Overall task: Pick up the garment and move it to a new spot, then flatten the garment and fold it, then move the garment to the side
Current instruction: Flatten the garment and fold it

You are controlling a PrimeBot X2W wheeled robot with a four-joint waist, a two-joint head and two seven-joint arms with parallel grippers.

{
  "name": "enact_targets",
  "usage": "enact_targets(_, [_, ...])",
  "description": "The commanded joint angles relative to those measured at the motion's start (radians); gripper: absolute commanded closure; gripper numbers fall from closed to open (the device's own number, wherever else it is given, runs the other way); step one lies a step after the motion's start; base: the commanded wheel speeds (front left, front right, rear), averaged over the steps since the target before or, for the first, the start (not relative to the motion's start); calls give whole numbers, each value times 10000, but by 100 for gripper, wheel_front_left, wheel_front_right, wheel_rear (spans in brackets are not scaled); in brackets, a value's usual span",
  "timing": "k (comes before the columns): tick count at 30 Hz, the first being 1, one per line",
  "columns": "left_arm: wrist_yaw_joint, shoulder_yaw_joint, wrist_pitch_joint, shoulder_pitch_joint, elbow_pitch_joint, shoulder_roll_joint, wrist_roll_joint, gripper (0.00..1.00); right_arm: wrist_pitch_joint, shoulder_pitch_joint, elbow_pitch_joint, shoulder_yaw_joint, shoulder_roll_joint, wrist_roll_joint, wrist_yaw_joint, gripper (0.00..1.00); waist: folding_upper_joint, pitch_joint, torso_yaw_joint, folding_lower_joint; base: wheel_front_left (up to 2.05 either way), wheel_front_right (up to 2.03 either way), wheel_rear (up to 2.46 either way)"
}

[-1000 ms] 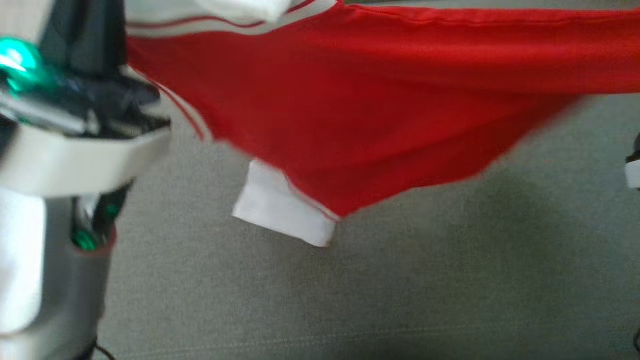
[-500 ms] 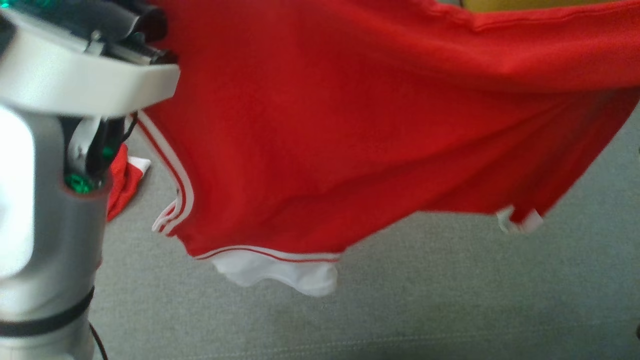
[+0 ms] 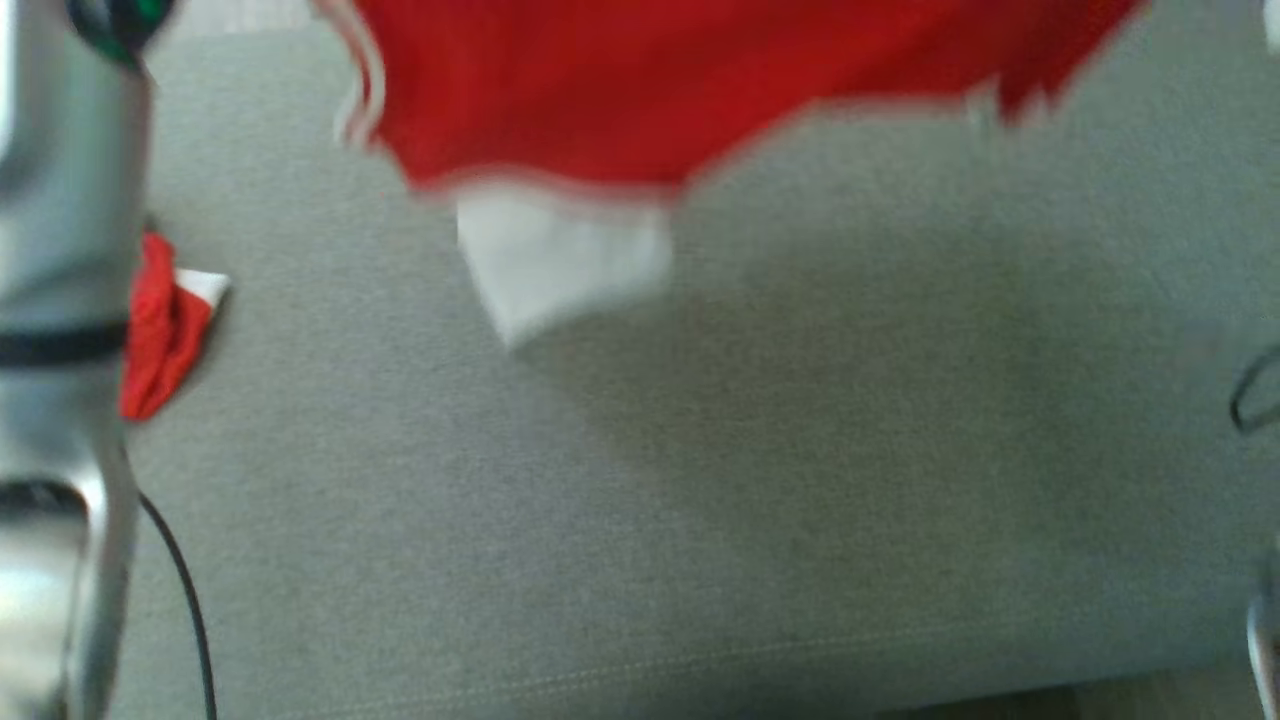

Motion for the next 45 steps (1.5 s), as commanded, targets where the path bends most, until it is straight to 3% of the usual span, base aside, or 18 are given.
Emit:
enact_targets(1, [-30,334,-171,-1063,93,372,153,100,-340,-776,264,167,160,65,-7,100,0,265,-153,0,0,0,0])
enact_targets(6, [-90,345,-392,-1989,1753,96,115,100,-1380,-2347,2821,595,464,62,-7,100,0,938,-10,0,0,0,0])
enact_targets(12, [-192,615,-429,-1124,3389,-475,-655,100,-2077,-2892,5306,1524,778,114,-7,100,0,1872,345,0,0,0,0])
enact_targets(21, [-269,1347,-434,1577,3328,-1048,-1471,100,-3107,-1616,6737,2591,820,1065,-7,100,0,2495,630,0,0,0,0])
enact_targets(26, [-286,1818,-435,3972,2092,-1061,-1572,100,-3645,289,6242,3110,480,1882,-7,100,0,2130,668,0,0,0,0])
enact_targets(32, [-281,1976,-435,6927,22,-950,-1324,100,-3948,2924,4628,3054,-115,2280,-7,100,0,1469,687,0,0,0,0])
enact_targets(38, [262,2051,-73,9673,-2095,-866,-1305,100,-3377,5523,2676,2037,-206,1708,-7,100,0,732,646,0,0,0,0])
enact_targets(45, [1148,1869,1492,12597,-4928,-962,-1405,100,-1893,8231,116,370,588,506,-7,100,0,-4,686,0,0,0,0])
